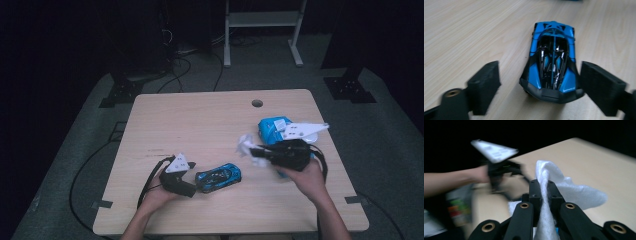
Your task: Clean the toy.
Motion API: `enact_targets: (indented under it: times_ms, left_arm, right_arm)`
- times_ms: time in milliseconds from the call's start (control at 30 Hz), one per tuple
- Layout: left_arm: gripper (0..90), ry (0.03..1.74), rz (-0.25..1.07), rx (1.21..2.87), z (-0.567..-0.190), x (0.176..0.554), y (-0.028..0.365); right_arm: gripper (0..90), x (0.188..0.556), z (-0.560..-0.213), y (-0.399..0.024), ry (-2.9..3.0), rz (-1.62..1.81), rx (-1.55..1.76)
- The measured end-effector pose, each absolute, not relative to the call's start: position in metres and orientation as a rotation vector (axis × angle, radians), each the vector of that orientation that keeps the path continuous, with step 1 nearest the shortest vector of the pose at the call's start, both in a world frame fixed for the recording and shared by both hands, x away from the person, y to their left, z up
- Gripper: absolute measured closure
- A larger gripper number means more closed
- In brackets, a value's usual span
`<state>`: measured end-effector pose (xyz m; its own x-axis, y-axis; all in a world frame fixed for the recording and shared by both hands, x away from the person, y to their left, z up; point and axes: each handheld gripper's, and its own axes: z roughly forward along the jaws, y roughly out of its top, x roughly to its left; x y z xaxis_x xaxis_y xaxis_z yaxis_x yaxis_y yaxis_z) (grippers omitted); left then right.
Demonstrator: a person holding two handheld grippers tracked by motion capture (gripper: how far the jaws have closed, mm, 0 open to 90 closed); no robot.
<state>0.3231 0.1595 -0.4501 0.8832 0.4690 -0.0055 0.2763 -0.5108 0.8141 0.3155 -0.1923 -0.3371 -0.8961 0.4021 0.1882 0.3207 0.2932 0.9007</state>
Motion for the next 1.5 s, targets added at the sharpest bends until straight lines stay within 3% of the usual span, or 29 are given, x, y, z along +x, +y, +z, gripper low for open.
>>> enact_targets:
  times_ms: [367,600,700,900,1200,1500]
  left_arm:
    - [29.8,0.501,0.238,2.149,-0.450,0.325,0.160]
    - [29.8,0.505,0.222,2.152,-0.452,0.327,0.160]
    - [30.8,0.496,0.207,2.164,-0.452,0.326,0.159]
    - [20.2,0.524,0.162,2.165,-0.456,0.325,0.157]
    - [23.7,0.527,0.160,2.212,-0.459,0.325,0.155]
    - [23.7,0.510,0.155,2.217,-0.460,0.328,0.150]
  right_arm:
    - [81.7,0.341,-0.391,-0.150,2.806,1.447,0.845]
    - [76.2,0.351,-0.430,-0.136,2.800,1.387,0.878]
    - [68.2,0.350,-0.440,-0.131,2.760,1.389,0.887]
    - [62.8,0.344,-0.453,-0.119,2.683,1.326,0.865]
    - [76.9,0.349,-0.463,-0.127,2.652,1.434,0.954]
    - [80.3,0.346,-0.464,-0.134,2.619,1.429,1.019]
